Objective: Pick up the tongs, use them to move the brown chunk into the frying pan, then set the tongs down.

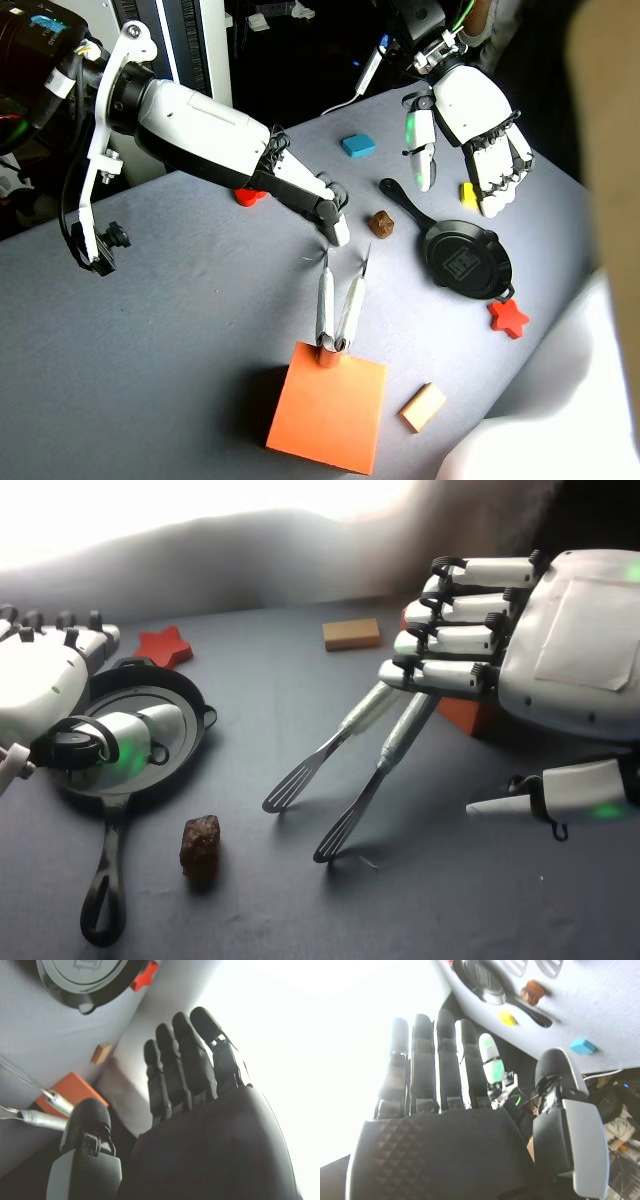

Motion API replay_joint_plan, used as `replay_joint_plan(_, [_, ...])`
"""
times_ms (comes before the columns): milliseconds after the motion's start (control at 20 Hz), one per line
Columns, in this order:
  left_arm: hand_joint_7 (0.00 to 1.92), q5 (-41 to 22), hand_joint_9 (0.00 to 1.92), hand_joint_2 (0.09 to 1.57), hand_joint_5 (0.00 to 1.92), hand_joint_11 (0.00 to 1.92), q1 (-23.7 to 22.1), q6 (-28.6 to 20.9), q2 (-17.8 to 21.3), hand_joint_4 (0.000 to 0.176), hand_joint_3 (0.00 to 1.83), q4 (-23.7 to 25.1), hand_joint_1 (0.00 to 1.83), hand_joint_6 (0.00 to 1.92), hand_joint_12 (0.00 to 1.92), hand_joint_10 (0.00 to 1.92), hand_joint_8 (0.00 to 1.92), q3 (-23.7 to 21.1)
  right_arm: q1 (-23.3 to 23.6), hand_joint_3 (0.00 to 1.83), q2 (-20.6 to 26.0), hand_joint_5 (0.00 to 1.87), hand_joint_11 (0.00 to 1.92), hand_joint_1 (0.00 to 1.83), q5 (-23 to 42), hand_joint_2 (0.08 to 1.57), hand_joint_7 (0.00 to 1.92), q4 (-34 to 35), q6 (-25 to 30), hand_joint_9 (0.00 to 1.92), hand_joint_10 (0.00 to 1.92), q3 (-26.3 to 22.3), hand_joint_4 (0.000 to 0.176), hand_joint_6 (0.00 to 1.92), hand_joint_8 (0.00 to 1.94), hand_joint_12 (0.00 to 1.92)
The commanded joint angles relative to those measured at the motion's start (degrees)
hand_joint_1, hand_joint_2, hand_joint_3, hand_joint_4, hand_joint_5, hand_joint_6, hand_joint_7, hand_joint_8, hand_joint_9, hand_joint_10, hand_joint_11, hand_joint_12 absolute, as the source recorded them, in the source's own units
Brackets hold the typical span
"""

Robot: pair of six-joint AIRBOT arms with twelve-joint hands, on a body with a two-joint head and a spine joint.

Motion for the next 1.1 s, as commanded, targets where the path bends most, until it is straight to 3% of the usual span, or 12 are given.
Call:
replay_joint_plan(0, [0.04,-4.30,0.02,1.17,0.03,0.00,-0.95,0.28,0.57,0.000,0.00,4.19,0.00,0.00,0.02,0.00,0.00,0.29,1.41,0.00,-0.22,0.16,0.00,0.08,5.16,1.10,0.19,0.07,-0.15,0.17,0.00,0.41,0.000,0.00,0.00,0.46])
replay_joint_plan(250, [0.00,-4.23,0.00,1.09,0.00,0.00,-2.75,2.41,0.55,0.000,0.00,2.81,0.00,0.00,0.00,0.00,0.00,0.30,4.92,0.00,-6.75,0.18,0.00,0.06,-3.95,1.02,0.18,0.07,2.27,0.17,0.00,7.61,0.000,0.00,0.00,0.45])
replay_joint_plan(500, [0.00,-4.24,0.00,1.13,0.00,0.00,-2.36,2.44,0.55,0.000,0.00,1.28,0.00,0.00,0.00,0.00,0.00,0.57,6.50,0.00,-14.28,0.04,0.00,0.58,-9.16,0.93,0.06,0.07,0.84,0.07,0.00,15.28,0.000,0.00,0.00,0.23])
replay_joint_plan(700, [0.00,-4.24,0.00,1.11,0.00,0.00,-0.81,1.10,0.58,0.000,0.00,-0.41,0.00,0.00,0.00,0.00,0.00,1.30,6.60,0.00,-19.45,0.00,0.00,0.68,-12.97,0.88,0.02,0.10,0.13,0.03,0.00,20.30,0.000,0.00,0.00,0.17])
replay_joint_plan(800, [0.00,-4.44,0.00,1.11,0.00,0.00,1.78,-2.23,0.66,0.000,0.00,-0.27,0.00,0.00,0.00,0.00,0.00,2.02,6.07,0.00,-22.22,0.00,0.00,0.68,-13.60,0.87,0.02,0.12,0.42,0.03,0.00,22.80,0.000,0.00,0.00,0.16])
replay_joint_plan(900, [0.01,-4.53,0.00,1.11,0.03,0.00,3.23,-3.48,1.30,0.000,0.00,-0.25,0.00,0.01,0.00,0.00,0.00,1.87,6.06,0.00,-23.34,0.00,0.00,0.74,-14.36,0.85,0.03,0.13,1.02,0.06,0.01,23.67,0.000,0.00,0.00,0.25])
replay_joint_plan(1050, [0.00,-5.89,0.00,1.10,0.00,0.00,5.41,-4.22,2.68,0.000,0.00,-0.31,0.00,0.00,0.00,0.00,0.00,0.43,6.07,0.00,-26.20,0.00,0.00,0.83,-18.39,0.86,0.01,0.17,3.18,0.03,0.00,26.94,0.000,0.00,0.00,0.15])
